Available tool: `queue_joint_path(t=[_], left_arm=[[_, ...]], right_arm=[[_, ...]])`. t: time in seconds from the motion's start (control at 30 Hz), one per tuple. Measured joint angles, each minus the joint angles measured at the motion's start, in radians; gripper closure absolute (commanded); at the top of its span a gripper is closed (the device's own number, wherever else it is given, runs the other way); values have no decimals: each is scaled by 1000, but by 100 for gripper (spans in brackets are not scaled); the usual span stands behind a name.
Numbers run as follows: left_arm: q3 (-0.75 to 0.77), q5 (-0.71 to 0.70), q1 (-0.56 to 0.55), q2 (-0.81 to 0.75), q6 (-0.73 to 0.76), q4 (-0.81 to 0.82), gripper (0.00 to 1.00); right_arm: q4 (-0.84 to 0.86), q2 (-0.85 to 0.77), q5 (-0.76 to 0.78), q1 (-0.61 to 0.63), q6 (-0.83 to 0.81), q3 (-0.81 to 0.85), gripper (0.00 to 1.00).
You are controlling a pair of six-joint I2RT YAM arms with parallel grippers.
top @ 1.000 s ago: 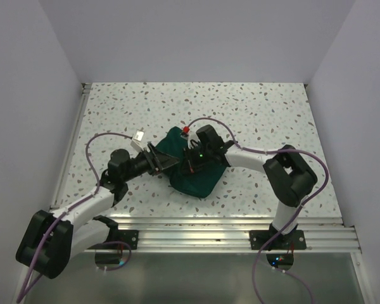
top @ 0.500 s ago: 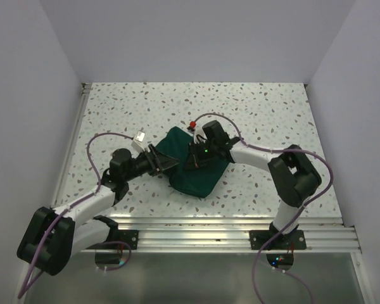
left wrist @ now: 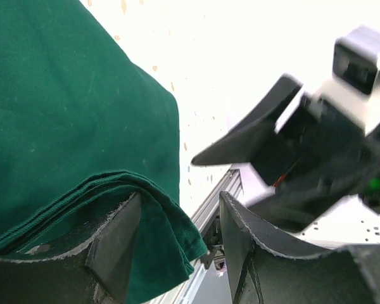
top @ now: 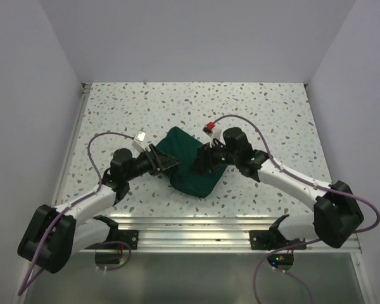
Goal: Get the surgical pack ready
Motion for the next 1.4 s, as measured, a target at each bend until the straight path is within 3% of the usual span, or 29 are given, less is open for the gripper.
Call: queue_joint_path(t=[0.33,0.53,0.9,1.1,1.2,1.4], left_arm=[[-13,-14,0,-10,-8,1,43],[-13,-18,0,-18,-8,0,42],[-13,-18,-3,-29,-8,0,41],[-13,-17,-3,-34,-8,-1,41],[-13,-17,-3,-34,-8,-2,41],[-13,-17,-3,-34,-8,-2,41]], right_arm=[[71,-26,327,318,45,-87,6],[111,-11,526,416,41,-74,5],[113,104,850,550,27,31,19],[129,145,950,591,23,49,26],[154,163,980,600,19,49,33],[200,200,1040,618,6,49,65]])
